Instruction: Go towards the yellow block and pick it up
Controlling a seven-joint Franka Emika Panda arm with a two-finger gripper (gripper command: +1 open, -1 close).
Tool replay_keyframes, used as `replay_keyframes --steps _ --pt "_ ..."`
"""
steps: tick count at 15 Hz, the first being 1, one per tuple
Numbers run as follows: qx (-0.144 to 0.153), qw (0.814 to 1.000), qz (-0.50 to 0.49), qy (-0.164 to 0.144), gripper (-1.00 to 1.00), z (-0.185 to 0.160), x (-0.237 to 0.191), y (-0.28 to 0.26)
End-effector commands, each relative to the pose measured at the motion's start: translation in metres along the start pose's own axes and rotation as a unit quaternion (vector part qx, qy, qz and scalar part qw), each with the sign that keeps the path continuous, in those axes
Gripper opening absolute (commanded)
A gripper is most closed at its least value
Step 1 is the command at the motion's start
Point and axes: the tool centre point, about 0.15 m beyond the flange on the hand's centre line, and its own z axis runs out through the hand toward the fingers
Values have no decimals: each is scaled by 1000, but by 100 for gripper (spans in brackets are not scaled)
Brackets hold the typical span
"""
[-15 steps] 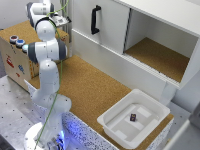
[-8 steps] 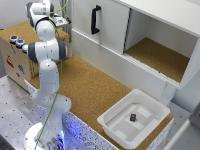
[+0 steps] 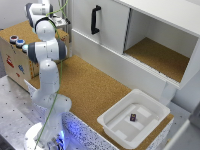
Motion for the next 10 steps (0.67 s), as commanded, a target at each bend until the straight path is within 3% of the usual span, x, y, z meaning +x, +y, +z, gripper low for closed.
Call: replay_keyframes --steps 1,5,10 --pt "-46 998 41 27 -100 -19 -25 -8" --pt "-59 994 71 51 -100 -41 -48 -7" --pt "-65 995 62 42 -100 -44 -43 -8"
